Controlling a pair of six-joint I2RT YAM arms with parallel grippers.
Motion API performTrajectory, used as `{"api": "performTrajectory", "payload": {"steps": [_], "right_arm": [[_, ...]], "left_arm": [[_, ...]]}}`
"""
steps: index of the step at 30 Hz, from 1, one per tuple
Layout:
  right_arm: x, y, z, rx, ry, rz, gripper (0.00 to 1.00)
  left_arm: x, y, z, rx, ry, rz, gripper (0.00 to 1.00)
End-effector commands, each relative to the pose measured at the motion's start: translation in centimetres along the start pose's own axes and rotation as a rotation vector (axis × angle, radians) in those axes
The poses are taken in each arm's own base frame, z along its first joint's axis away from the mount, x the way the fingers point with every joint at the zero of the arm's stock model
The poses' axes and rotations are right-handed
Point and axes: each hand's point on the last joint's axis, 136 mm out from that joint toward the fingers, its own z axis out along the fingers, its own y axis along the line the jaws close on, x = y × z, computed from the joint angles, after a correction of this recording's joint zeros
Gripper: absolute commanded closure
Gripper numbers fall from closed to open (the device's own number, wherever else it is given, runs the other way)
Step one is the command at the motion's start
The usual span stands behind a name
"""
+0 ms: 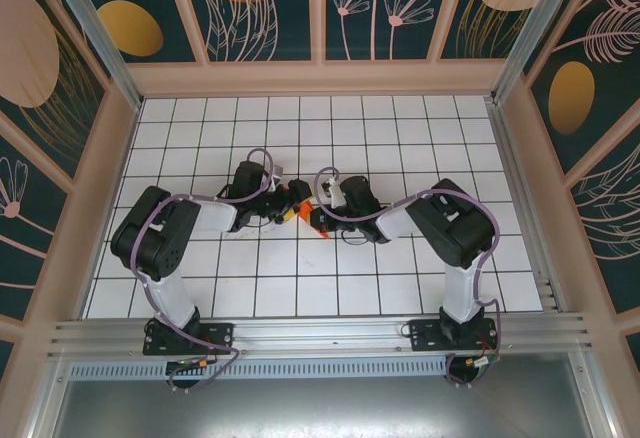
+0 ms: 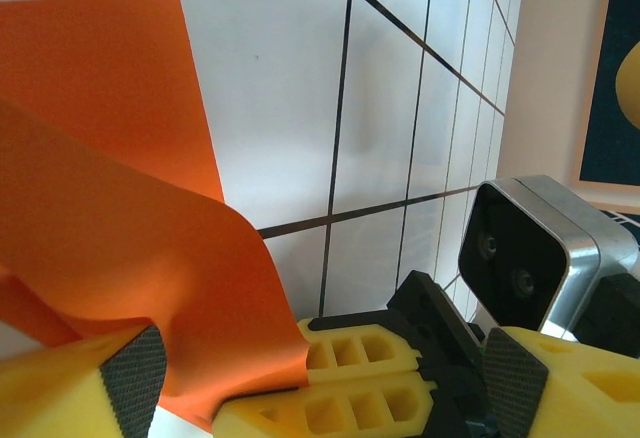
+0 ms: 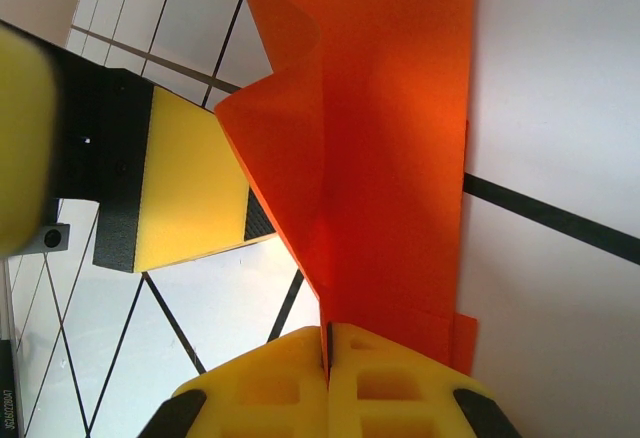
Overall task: Fold a paper plane with a square sheet of paper (pick it up from the middle)
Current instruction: Fold the wing for the fifth time at the center of the table.
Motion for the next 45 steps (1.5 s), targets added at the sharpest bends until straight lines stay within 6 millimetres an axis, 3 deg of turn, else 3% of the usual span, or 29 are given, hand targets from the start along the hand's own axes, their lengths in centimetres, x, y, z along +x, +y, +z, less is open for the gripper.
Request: {"api": "performTrajectory", "payload": {"steps": [1,8,18,33,45], "right_arm": [[0.7,-1.0,0.1,0.035,0.04,0.041,0.9],[0.7,-1.3,0.2,0.047,0.04,0.047,0.82],[1.1,-1.5,0.4,0.035,0.057,0.08,0.98],[1.7,-2.2,0.7,0.035,0.096,0.127,0.99],[2.0,-2.4,0.6,0.046,0.107,0.128,0.99]], "left_arm": [[-0.5,0.5,-0.6,-0.053,-0.039,0.023,0.15],[-0.2,-0.6,-1.0,-0.019,-0.027,0.05,0.14],[0.5,-2.0,-2.0,0.03,-0.019,0.079,0.13],[1.5,-2.9,-1.4,0.084,0.028,0.091,0.14],[1.0,-1.0,0.5,0.011,0.031,0.065,0.16]]}}
